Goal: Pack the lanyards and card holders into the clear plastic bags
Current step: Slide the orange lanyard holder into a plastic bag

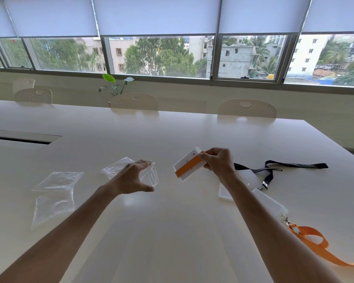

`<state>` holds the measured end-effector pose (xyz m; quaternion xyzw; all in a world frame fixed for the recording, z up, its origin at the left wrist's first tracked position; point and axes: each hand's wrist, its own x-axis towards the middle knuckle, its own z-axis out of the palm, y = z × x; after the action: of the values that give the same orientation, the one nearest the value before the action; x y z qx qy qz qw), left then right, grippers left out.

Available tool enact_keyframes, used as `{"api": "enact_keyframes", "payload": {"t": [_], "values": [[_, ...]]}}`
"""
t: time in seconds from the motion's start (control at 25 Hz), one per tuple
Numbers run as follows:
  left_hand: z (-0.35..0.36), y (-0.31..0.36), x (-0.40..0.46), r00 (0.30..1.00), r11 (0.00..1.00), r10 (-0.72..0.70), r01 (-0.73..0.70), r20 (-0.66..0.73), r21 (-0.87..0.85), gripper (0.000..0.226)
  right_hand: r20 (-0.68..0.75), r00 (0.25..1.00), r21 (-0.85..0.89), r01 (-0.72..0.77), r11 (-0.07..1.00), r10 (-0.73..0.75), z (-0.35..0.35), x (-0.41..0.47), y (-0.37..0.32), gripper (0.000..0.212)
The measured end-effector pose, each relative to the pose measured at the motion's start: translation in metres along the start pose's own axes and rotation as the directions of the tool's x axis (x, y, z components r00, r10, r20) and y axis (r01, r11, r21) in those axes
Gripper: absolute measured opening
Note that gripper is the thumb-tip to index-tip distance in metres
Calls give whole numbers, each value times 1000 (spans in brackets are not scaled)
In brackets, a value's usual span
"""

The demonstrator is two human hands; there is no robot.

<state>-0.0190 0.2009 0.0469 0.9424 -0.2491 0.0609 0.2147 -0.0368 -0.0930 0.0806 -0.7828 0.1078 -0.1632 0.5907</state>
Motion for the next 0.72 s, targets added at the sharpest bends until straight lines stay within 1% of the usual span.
{"api": "enact_keyframes", "payload": {"t": [0.12,0.32,0.48,0.72], "values": [[3,14,12,1000,1000,27,-27,-1,9,101,-4,1000,84,-22,996,22,-2,-2,-3,14],[10,34,26,998,997,68,-68,-3,27,106,0,999,110,-42,993,42,-2,-5,-6,16],[13,48,34,993,993,115,-115,-13,29,103,-7,999,142,-50,989,51,-2,-7,-6,14],[19,63,42,984,985,171,-171,-50,11,95,-33,995,239,-85,967,96,0,-11,-1,12]]}}
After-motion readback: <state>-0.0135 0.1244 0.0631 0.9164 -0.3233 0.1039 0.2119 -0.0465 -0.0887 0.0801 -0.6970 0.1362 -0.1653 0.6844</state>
